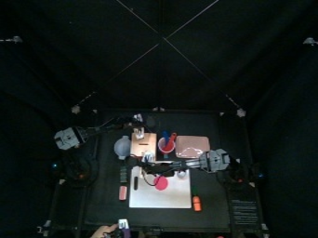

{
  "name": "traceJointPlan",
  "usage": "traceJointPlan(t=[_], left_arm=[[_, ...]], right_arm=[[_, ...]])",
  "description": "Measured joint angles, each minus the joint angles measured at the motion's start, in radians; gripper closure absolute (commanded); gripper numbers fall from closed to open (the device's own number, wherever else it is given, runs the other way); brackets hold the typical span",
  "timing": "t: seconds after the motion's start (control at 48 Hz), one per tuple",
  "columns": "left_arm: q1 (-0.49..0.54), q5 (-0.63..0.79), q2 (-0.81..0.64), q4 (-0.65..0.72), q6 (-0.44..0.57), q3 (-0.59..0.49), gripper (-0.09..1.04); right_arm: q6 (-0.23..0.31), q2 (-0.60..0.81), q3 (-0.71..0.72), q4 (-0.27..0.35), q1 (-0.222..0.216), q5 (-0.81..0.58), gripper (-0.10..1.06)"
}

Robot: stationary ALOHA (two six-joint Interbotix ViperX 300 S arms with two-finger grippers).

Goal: Get the cutter from the drawer then cut the dough then place the extra dough in the bowl
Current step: Shut the drawer

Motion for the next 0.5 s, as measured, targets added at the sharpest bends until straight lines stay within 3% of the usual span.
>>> traceJointPlan(t=[0.25, 0.5], left_arm=[[0.002, -0.067, 0.000, -0.009, -0.005, 0.002, 0.50], [0.018, -0.144, -0.035, -0.092, -0.012, 0.002, 0.50]], right_arm=[[-0.002, 0.000, -0.008, 0.043, 0.003, 0.002, 0.75], [-0.002, -0.089, 0.009, 0.118, 0.057, -0.002, 0.74]])
